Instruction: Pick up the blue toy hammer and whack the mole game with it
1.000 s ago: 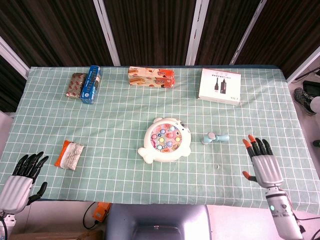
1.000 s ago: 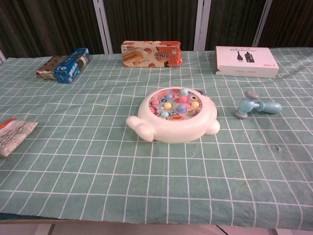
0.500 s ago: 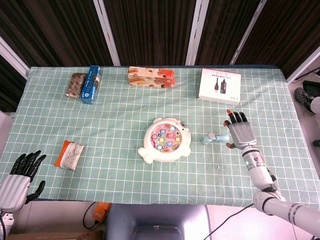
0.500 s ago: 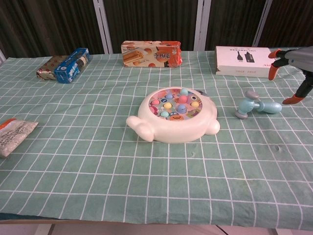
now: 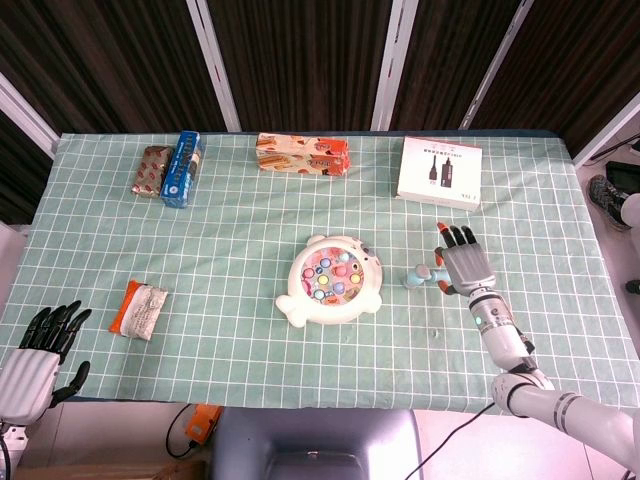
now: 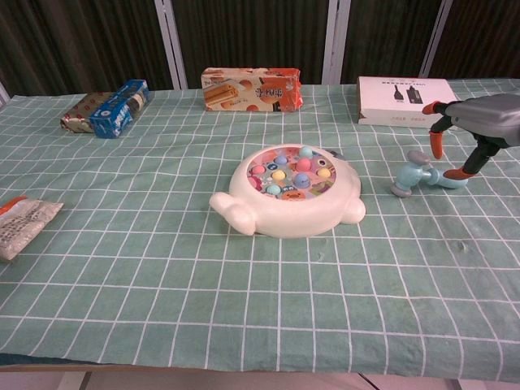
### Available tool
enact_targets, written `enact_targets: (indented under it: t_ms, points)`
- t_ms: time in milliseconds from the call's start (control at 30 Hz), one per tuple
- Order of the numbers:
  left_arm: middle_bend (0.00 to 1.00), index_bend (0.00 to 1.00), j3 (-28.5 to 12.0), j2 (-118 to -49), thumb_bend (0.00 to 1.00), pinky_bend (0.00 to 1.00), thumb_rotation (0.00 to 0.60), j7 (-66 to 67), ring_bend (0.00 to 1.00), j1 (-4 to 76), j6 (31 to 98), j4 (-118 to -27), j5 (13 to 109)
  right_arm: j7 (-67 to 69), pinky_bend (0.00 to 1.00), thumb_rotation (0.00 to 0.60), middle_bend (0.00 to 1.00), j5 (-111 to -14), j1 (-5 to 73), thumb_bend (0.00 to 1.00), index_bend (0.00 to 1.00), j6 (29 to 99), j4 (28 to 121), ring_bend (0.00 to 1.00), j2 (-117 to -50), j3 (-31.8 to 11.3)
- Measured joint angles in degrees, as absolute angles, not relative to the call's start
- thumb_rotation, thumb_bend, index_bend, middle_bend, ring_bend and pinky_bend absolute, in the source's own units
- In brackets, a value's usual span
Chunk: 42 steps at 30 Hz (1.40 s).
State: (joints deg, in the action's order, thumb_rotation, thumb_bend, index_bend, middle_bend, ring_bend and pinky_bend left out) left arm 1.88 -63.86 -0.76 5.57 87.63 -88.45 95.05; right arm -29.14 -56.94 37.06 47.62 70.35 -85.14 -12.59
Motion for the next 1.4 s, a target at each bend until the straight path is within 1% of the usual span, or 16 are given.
enact_targets:
  t_ms: [133,267,800,933,1400]
  points:
    - [0.0,0.0,1.8,-63.8,0.42,0.0,0.6,-0.8,0.0,5.6,87.6,-88.4,95.0,-29.0,0.08,0.6,0.0,-56.4,37.8,0.44,0.59,47.4,69.3,0.0,-85.8,-12.1]
    - [0.0,0.0,1.8,-63.8,0.42,0.0,0.6,-0.9,0.0,5.6,87.7,-88.5,95.0,-28.8,0.08,0.6,0.0,-56.2,38.3,0.47,0.6,47.3,69.1,0.0,-86.2,-11.6]
    - [0.0,0.0,1.8,-63.7,0.42,0.0,0.6,-1.2,0.0,5.5,88.0,-88.4,95.1,-29.3,0.08,0.6,0.0,-54.8,39.8,0.47,0.61,47.7,68.2,0.0,-87.5,-10.2]
    - [0.0,0.0,1.8,-63.6,0.42,0.0,0.6,-1.4,0.0,5.5,88.0,-88.4,95.1,-29.6,0.08,0.6,0.0,-54.3,40.0,0.5,0.61,47.9,67.9,0.0,-87.8,-9.9]
    - [0.0,0.0,1.7,-63.6,0.42,0.0,0.6,-1.4,0.0,5.5,87.9,-88.5,95.0,-28.9,0.08,0.6,0.0,-53.7,40.5,0.5,0.61,47.7,66.9,0.0,-88.5,-9.2]
